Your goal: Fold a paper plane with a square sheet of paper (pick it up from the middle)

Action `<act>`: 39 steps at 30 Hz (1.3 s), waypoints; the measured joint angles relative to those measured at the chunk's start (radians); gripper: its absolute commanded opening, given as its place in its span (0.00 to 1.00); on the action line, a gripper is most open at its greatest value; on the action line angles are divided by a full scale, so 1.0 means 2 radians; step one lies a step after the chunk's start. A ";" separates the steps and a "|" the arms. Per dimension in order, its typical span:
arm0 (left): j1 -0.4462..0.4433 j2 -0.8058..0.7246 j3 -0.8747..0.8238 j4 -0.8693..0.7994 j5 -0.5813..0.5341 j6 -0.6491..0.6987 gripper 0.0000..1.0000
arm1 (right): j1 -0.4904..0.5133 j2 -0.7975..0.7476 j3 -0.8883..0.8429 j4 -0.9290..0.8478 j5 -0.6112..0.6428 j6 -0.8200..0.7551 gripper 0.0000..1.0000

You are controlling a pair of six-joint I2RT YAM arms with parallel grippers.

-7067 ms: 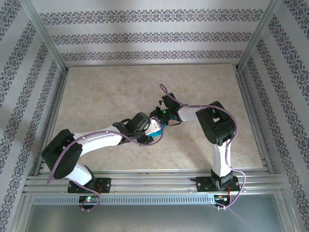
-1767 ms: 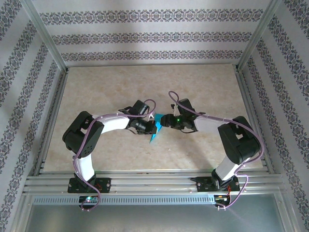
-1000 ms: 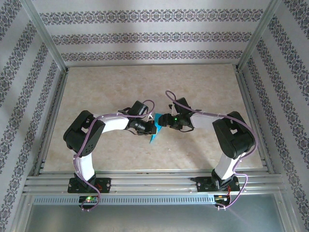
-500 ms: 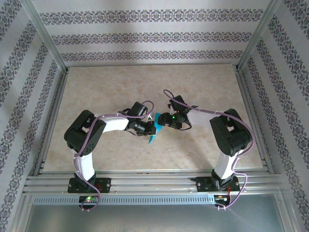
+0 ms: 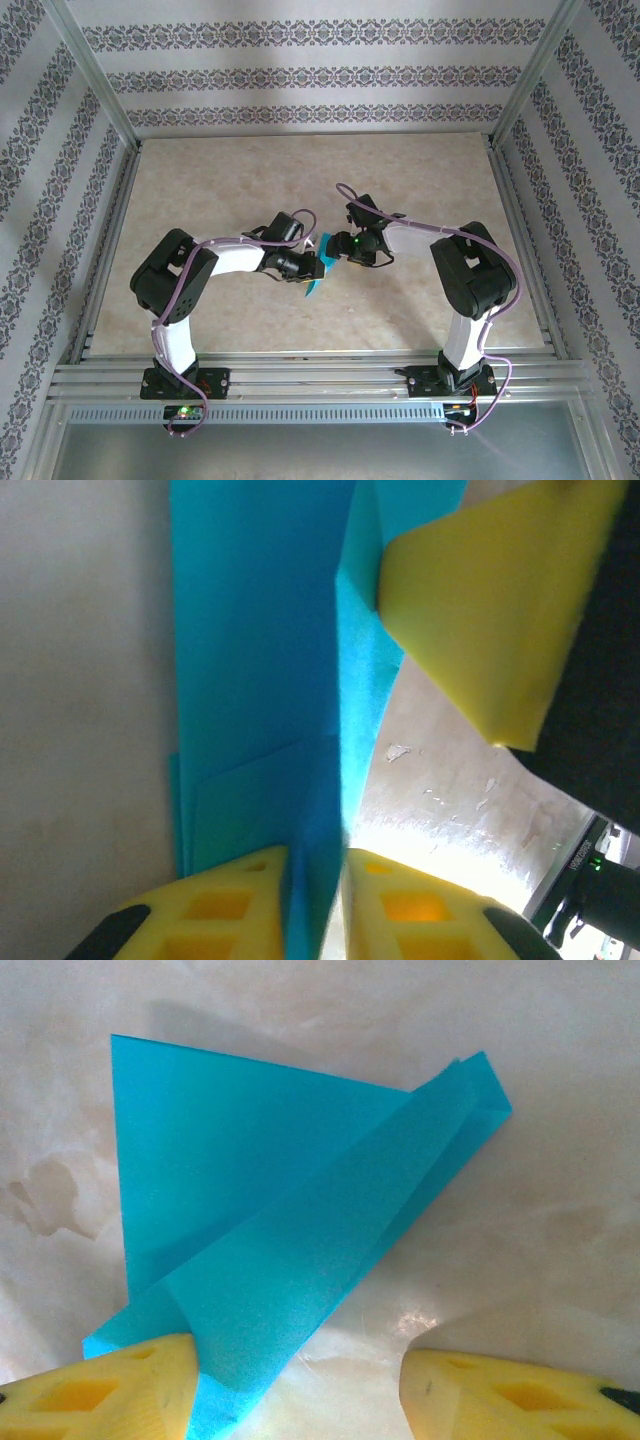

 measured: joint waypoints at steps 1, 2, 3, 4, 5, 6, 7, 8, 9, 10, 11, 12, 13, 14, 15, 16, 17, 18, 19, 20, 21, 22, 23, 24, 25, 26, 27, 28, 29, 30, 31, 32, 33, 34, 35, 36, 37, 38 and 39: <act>0.001 -0.002 -0.002 0.001 0.000 0.000 0.25 | 0.001 0.001 0.002 -0.002 0.002 0.001 0.67; 0.001 -0.004 -0.002 0.002 0.000 -0.001 0.26 | 0.002 0.002 0.003 -0.004 0.003 0.001 0.67; 0.001 -0.007 -0.003 0.002 0.000 -0.002 0.27 | 0.003 0.003 0.004 -0.006 0.006 0.002 0.67; 0.001 -0.009 -0.005 0.002 0.000 -0.002 0.28 | 0.003 0.003 0.006 -0.008 0.007 0.002 0.67; 0.001 -0.012 -0.006 0.002 0.000 -0.002 0.28 | 0.003 0.004 0.007 -0.009 0.007 0.002 0.67; 0.001 -0.015 -0.007 0.002 0.000 -0.003 0.30 | 0.003 0.005 0.008 -0.011 0.008 0.003 0.67; 0.001 -0.017 -0.009 0.002 -0.001 -0.004 0.31 | 0.003 0.006 0.009 -0.013 0.009 0.003 0.67; 0.001 -0.020 -0.011 0.002 -0.001 -0.004 0.33 | 0.003 0.006 0.010 -0.014 0.009 0.003 0.67; 0.001 -0.024 -0.013 0.002 -0.003 -0.005 0.34 | 0.003 0.007 0.011 -0.015 0.009 0.003 0.67; 0.001 -0.027 -0.016 0.001 -0.006 -0.005 0.35 | 0.003 0.007 0.012 -0.016 0.009 0.003 0.67; 0.001 -0.031 -0.019 0.001 -0.009 -0.005 0.35 | 0.003 0.007 0.012 -0.017 0.009 0.003 0.67; 0.001 -0.034 -0.022 0.001 -0.013 -0.005 0.35 | 0.003 0.008 0.013 -0.018 0.009 0.003 0.67; 0.001 -0.037 -0.023 0.000 -0.016 -0.004 0.36 | 0.003 0.009 0.014 -0.019 0.009 0.003 0.67; 0.001 -0.039 -0.024 -0.001 -0.019 -0.003 0.36 | 0.003 0.009 0.015 -0.020 0.009 0.003 0.67; 0.001 -0.040 -0.024 -0.002 -0.022 -0.001 0.36 | 0.003 0.009 0.015 -0.021 0.009 0.003 0.67; 0.000 -0.041 -0.024 -0.003 -0.026 0.001 0.36 | 0.003 0.010 0.015 -0.022 0.009 0.003 0.67; -0.001 -0.041 -0.024 -0.005 -0.031 0.005 0.36 | 0.003 0.010 0.017 -0.023 0.009 0.003 0.67; -0.002 -0.041 -0.024 -0.008 -0.034 0.007 0.36 | 0.003 0.011 0.017 -0.024 0.009 0.003 0.67; -0.003 -0.041 -0.024 -0.012 -0.040 0.010 0.36 | 0.003 0.011 0.018 -0.024 0.009 0.003 0.67; -0.005 -0.041 -0.024 -0.016 -0.044 0.014 0.36 | 0.003 0.011 0.018 -0.025 0.009 0.003 0.67; -0.007 -0.041 -0.023 -0.019 -0.049 0.017 0.36 | 0.003 0.012 0.019 -0.026 0.009 0.003 0.67; -0.008 -0.041 -0.023 -0.023 -0.054 0.020 0.36 | 0.003 0.012 0.020 -0.027 0.009 0.003 0.67; -0.010 -0.041 -0.022 -0.027 -0.059 0.023 0.36 | 0.003 0.012 0.020 -0.028 0.009 0.003 0.67; -0.011 -0.041 -0.020 -0.029 -0.062 0.027 0.36 | 0.003 0.013 0.021 -0.028 0.009 0.003 0.67; -0.012 -0.041 -0.019 -0.031 -0.065 0.030 0.36 | 0.003 0.013 0.021 -0.029 0.009 0.003 0.67; -0.013 -0.041 -0.018 -0.033 -0.068 0.033 0.36 | 0.003 0.014 0.022 -0.030 0.010 0.003 0.67; -0.014 -0.041 -0.016 -0.035 -0.070 0.035 0.36 | 0.003 0.014 0.023 -0.031 0.010 0.003 0.67; -0.015 -0.041 -0.014 -0.038 -0.072 0.039 0.37 | 0.003 0.014 0.023 -0.032 0.010 0.003 0.67; -0.017 -0.041 -0.011 -0.042 -0.074 0.043 0.37 | 0.003 0.015 0.024 -0.032 0.010 0.004 0.67; -0.018 -0.041 -0.008 -0.046 -0.075 0.046 0.37 | 0.003 0.015 0.024 -0.033 0.010 0.003 0.67; -0.020 -0.041 -0.004 -0.050 -0.079 0.048 0.37 | 0.003 0.015 0.024 -0.033 0.010 0.004 0.67; -0.022 -0.041 -0.001 -0.052 -0.081 0.051 0.38 | 0.003 0.015 0.024 -0.033 0.010 0.003 0.67; -0.023 -0.043 0.001 -0.053 -0.084 0.052 0.38 | 0.003 0.015 0.024 -0.033 0.010 0.003 0.67; -0.023 -0.045 0.001 -0.055 -0.085 0.054 0.38 | 0.003 0.015 0.024 -0.033 0.010 0.004 0.67; -0.024 -0.048 0.001 -0.057 -0.087 0.056 0.39 | 0.003 0.015 0.024 -0.033 0.010 0.004 0.67; -0.024 -0.051 0.001 -0.059 -0.088 0.056 0.39 | 0.003 0.016 0.025 -0.034 0.010 0.004 0.67; -0.024 -0.054 0.001 -0.061 -0.091 0.057 0.39 | 0.003 0.017 0.026 -0.035 0.010 0.004 0.67; -0.024 -0.056 0.001 -0.061 -0.092 0.057 0.39 | 0.003 0.017 0.027 -0.037 0.011 0.004 0.67; -0.024 -0.057 0.001 -0.061 -0.093 0.057 0.39 | 0.003 0.018 0.027 -0.037 0.011 0.004 0.67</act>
